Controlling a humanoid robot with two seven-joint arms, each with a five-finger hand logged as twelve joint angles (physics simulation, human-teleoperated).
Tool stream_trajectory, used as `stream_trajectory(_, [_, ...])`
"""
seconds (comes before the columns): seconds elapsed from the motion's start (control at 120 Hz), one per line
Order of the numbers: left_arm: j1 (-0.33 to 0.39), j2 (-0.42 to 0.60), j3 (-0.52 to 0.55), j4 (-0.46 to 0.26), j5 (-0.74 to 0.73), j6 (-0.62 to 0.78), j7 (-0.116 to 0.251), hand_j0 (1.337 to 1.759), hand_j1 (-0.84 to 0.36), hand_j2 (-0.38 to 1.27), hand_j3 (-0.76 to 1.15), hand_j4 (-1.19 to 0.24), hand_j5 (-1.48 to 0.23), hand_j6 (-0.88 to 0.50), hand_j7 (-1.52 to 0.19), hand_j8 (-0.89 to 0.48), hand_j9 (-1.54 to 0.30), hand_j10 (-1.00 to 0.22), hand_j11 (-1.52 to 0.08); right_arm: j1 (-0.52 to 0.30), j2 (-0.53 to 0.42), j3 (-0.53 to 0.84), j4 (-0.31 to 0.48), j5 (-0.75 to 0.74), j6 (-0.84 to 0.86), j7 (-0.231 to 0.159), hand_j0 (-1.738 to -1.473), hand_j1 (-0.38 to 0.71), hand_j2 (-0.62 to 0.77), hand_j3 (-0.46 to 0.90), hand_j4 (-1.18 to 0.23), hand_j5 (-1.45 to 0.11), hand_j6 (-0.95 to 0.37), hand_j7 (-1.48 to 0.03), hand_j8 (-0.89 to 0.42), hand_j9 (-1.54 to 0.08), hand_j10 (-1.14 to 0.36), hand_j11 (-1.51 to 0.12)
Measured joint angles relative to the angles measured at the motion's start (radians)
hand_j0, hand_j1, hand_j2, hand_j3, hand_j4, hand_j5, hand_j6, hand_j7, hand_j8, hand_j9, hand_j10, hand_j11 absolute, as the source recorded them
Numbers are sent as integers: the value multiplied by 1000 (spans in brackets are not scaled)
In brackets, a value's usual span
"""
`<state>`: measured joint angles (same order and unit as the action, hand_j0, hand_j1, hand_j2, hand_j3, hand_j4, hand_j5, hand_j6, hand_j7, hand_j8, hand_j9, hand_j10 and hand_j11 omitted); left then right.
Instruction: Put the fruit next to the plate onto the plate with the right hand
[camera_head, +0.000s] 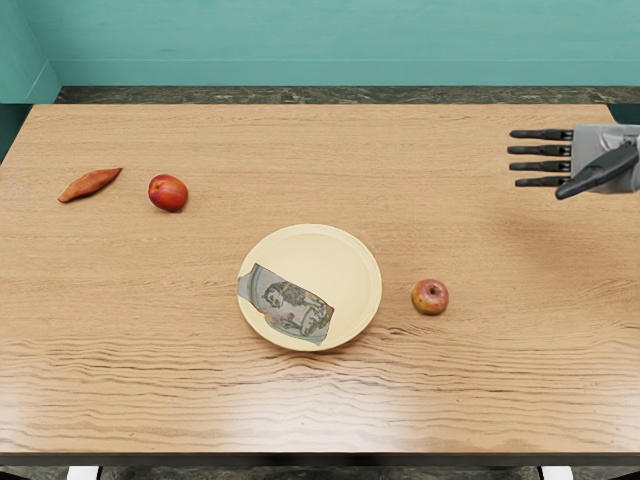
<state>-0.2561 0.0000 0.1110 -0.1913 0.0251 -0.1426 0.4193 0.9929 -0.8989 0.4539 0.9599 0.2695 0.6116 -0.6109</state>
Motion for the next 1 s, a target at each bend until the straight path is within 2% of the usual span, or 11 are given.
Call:
stream_trajectory(0.267, [16,0,9,2,0,0,0,1658,339,1,0,-9,-11,-9,-11,-8,-11,-8,-11,-7,-2,0,-5,-4,0,0,-1658,-349,-1,0,0,0,3,0,3,0,2,0])
stream_trajectory(0.367, [35,0,9,3,0,0,0,1658,339,1,0,-9,-11,-9,-11,-9,-11,-8,-11,5,-13,0,13,-65,0,0,-1658,-349,-1,0,0,0,3,0,3,0,2,0])
stream_trajectory(0.433, [42,0,9,4,0,0,0,1658,339,1,0,-9,-11,-9,-11,-9,-11,-9,-11,18,-68,1,106,-148,0,0,-1658,-349,-1,0,0,0,3,0,2,0,2,0])
stream_trajectory(0.542, [82,0,9,4,0,0,0,1658,339,1,0,-9,-11,-9,-11,-9,-11,-9,-11,52,-192,-2,340,-305,0,0,-1658,-349,-1,0,0,0,2,0,1,0,1,0])
stream_trajectory(0.667, [137,0,8,5,0,0,0,1658,339,2,0,-9,-11,-9,-11,-9,-11,-9,-11,85,-318,-9,536,-388,0,0,-1658,-349,-1,0,-1,0,-1,0,-1,0,-1,0])
stream_trajectory(0.833, [219,0,3,7,0,0,0,1658,339,2,0,-9,-11,-9,-11,-9,-11,-9,-11,97,-367,-23,676,-460,0,0,-1658,-347,-1,0,-5,-2,-6,-2,-5,-2,-5,-2])
stream_trajectory(1.0, [237,0,1,7,0,0,0,1658,339,2,0,-9,-11,-9,-11,-9,-11,-9,-11,110,-286,-62,742,-615,0,0,-1658,-311,-7,0,-38,-43,-39,-42,-39,-43,-37,-42])
